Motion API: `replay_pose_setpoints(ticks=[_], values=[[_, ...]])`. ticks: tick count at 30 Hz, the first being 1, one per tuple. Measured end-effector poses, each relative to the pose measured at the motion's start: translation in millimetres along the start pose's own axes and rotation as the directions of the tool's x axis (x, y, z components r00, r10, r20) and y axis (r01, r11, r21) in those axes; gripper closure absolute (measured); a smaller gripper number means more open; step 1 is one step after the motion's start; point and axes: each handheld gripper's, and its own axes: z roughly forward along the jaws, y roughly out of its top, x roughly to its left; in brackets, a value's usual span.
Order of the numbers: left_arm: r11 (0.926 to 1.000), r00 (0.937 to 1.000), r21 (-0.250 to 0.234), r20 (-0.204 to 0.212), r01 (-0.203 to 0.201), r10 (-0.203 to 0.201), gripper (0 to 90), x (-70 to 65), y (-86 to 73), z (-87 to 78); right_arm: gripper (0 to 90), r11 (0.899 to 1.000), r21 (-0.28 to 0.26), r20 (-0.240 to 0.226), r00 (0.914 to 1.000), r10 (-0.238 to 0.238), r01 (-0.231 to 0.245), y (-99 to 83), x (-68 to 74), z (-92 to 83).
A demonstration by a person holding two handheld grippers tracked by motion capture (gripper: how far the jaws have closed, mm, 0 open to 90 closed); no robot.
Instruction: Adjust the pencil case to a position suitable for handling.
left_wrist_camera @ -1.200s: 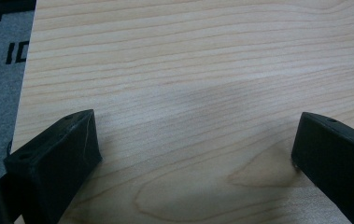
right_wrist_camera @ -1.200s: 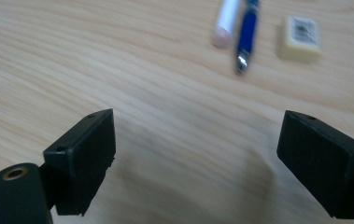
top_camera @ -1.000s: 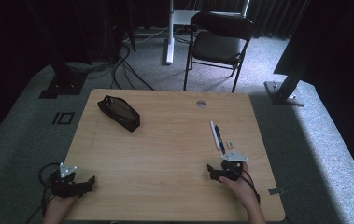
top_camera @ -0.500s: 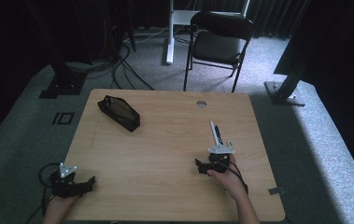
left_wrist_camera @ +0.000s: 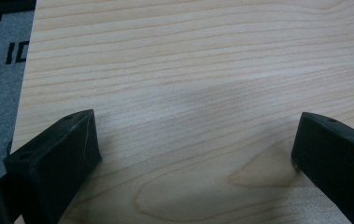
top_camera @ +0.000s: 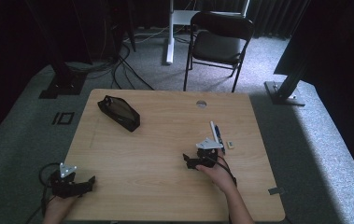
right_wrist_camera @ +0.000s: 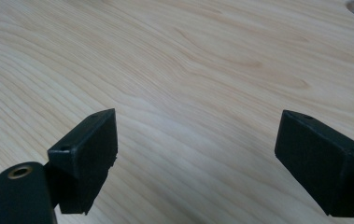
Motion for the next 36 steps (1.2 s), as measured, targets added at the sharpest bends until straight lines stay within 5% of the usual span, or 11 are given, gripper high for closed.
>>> replay_pose_setpoints(ticks=[36], values=[[1.0000, 1.0000, 0.000, 0.000, 0.000, 0.000, 1.2, 0.0, 0.0, 0.0, 13.8, 0.995, -0.092, -0.160, 0.9862, -0.044, 0.029, 48.9, 55.4, 65.0]])
